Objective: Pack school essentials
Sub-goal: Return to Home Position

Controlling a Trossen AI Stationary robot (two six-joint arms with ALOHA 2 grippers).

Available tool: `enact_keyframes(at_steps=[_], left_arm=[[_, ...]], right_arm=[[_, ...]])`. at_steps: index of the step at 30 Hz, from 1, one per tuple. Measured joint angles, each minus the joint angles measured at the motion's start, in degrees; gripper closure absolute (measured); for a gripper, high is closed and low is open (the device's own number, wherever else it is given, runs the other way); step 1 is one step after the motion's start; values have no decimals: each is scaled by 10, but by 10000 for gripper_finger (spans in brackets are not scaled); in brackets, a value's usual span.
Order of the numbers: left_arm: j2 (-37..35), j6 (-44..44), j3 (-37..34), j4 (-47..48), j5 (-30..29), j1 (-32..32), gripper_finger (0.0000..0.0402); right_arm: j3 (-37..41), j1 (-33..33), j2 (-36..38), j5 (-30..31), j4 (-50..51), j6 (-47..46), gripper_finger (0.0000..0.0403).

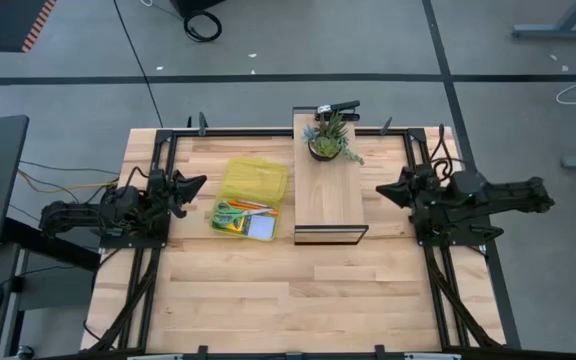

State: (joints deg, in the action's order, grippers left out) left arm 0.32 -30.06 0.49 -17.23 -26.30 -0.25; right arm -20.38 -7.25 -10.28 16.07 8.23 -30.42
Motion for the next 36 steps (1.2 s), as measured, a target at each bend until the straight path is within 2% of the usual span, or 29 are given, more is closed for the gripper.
enact_keyframes(at_steps=[7,16,20,27,31,36], left_arm=[[0,8,0,6,-7,0,381],[0,8,0,15,-9,0,398],[0,8,0,15,-13,0,395],[0,5,0,11,-13,-3,398],[0,8,0,18,-13,-27,395],[0,-2,0,73,-15,-70,398]], right_arm=[[98,0,0,-3,-174,11,399],[183,30,0,-6,-278,-11,400],[189,66,0,-27,-298,-8,400],[189,121,-1,-106,-307,-11,401],[189,118,-1,-108,-307,-4,401],[189,119,-1,-99,-282,17,400]])
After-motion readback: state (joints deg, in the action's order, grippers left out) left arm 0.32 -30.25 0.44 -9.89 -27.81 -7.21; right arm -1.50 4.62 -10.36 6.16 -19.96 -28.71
